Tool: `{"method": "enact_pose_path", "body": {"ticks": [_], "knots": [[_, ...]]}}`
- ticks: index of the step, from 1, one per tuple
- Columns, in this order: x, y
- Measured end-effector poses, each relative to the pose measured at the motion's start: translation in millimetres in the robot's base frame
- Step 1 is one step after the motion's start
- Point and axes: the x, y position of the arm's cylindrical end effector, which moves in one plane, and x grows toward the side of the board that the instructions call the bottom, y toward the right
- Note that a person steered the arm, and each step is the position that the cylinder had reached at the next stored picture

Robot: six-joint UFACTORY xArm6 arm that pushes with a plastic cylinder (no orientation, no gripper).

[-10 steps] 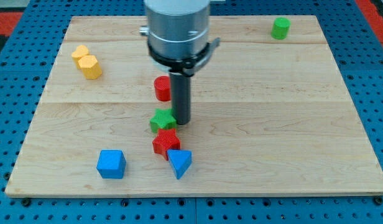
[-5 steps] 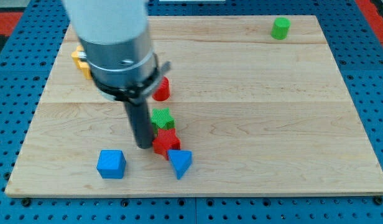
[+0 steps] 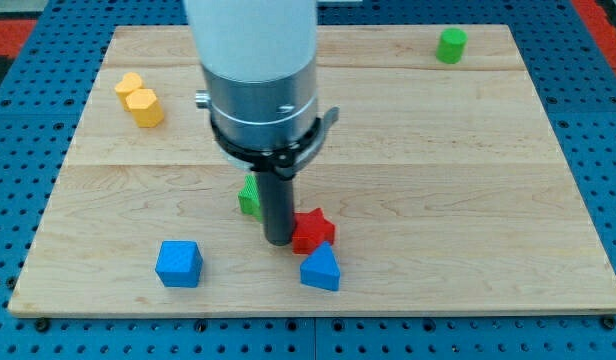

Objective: Slide green star closer to red circle

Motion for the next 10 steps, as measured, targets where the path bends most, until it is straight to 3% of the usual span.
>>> {"method": "enact_pose_path", "body": {"ticks": [1, 2, 4, 5, 6, 7, 8, 10], "knots": [[-1.1, -1.6], [-36.0, -13.8], [-45.0, -42.6], [-26.9, -46.8], [-29.1, -98.8], [-59.8, -119.2], [-80.9, -109.2], [-69.8, -61.4]]}}
